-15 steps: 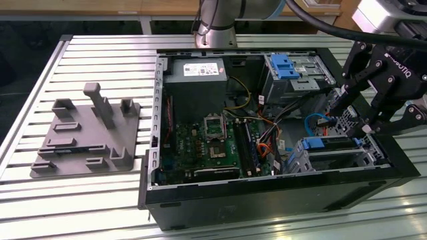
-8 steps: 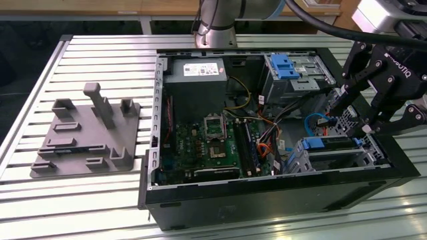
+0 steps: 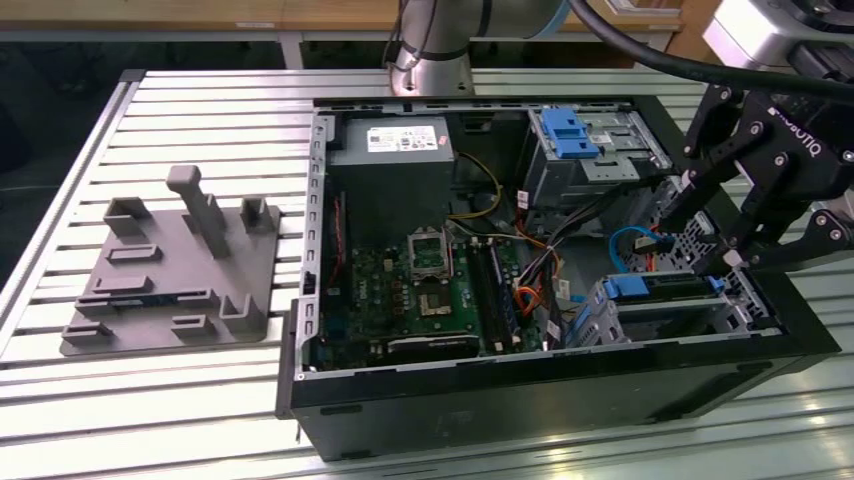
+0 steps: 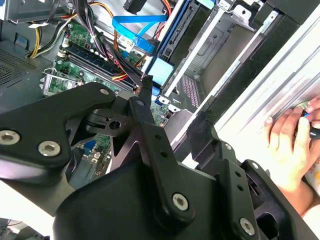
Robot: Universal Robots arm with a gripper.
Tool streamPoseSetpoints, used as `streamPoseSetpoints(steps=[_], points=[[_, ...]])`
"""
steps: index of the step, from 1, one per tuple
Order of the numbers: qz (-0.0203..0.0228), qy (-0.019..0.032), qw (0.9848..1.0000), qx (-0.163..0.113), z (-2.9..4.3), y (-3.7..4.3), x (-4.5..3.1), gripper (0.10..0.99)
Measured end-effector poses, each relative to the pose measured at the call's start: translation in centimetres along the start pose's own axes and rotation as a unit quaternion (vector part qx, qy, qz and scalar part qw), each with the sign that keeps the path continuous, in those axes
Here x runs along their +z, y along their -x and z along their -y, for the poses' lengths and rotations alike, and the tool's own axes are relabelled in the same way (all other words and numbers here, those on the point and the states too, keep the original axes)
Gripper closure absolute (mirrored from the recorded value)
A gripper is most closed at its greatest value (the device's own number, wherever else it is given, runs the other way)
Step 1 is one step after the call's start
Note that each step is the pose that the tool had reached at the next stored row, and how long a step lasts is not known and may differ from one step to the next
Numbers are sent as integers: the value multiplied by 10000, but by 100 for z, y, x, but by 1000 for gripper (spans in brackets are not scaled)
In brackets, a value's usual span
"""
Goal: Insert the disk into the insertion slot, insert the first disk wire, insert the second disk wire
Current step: 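Insert the first disk wire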
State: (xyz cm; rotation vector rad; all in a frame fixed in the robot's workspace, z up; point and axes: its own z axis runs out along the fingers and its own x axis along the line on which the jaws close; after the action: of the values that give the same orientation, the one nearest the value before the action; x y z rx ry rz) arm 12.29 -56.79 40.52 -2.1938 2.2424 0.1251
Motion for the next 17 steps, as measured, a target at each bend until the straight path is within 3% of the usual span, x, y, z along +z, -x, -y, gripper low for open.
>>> streamPoseSetpoints(steps=[6,9,11,16,17], points=[[-6,0,10000,0,0,2,3,529],[-52,-1,10000,3,0,13,2,529],[-133,-3,9999,7,0,29,3,529],[-487,-20,9988,27,-2,77,6,529],[-540,-43,9985,30,-3,82,6,529]])
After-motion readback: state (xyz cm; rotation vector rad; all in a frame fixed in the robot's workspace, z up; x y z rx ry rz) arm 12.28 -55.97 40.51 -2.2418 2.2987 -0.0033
